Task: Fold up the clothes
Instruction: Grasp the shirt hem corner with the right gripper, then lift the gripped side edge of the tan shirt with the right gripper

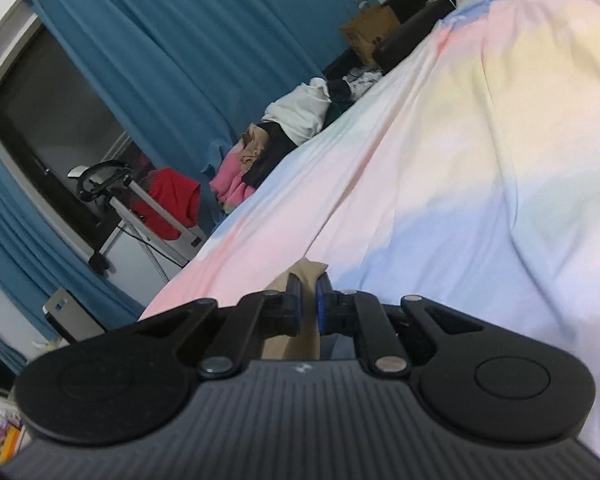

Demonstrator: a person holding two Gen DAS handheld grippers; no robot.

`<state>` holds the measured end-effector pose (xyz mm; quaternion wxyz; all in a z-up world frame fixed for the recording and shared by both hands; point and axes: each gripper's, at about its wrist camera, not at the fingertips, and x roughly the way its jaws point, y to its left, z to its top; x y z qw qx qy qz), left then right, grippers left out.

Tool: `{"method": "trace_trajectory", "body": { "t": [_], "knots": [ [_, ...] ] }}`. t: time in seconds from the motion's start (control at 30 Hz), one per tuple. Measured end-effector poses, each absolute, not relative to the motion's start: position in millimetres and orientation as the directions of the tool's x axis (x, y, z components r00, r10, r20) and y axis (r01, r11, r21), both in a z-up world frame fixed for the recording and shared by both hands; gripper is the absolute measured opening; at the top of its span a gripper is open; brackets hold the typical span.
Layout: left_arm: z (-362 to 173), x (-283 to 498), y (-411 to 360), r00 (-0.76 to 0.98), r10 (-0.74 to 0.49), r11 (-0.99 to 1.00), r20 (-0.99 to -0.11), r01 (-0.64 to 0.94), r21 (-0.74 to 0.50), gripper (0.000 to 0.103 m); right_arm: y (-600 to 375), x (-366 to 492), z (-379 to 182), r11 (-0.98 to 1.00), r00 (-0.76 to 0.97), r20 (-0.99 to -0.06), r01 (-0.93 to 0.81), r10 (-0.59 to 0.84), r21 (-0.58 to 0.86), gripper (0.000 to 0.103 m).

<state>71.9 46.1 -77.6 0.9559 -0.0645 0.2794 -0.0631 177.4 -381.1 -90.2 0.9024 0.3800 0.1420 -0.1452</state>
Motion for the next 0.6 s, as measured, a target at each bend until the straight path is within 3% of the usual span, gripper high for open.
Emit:
{"method": "trace_trajectory", "body": {
  "t": [0.2, 0.27, 0.37, 0.6],
  "knots": [
    [-75.6, 67.7, 49.5, 0.837, -0.158, 0.983, -0.524, 0.081, -0.167, 0.1, -379.7, 181.0, -93.3, 0.697, 0.919, -0.394, 0.298, -0.023, 0.653, 0.015],
    [-75.5, 66.7, 48.8, 0.837, -0.158, 0.983, -0.523, 0.082, -0.165, 0.1, -381.3, 183.5, -95.9, 0.69, 0.915, -0.403, 0.272, 0.03, 0.67, 0.025],
    [-76.6, 66.9, 47.2, 0.835, -0.158, 0.983, -0.527, 0.084, -0.162, 0.1, -391.6, 186.8, -113.5, 0.589, 0.92, -0.381, 0.257, 0.095, 0.766, 0.059],
    [-81.9, 72.9, 45.2, 0.819, -0.166, 0.982, -0.55, 0.087, -0.166, 0.1, -425.1, 209.9, -168.5, 0.166, 0.94, -0.275, 0.243, 0.204, 0.956, 0.062]
  ]
}}
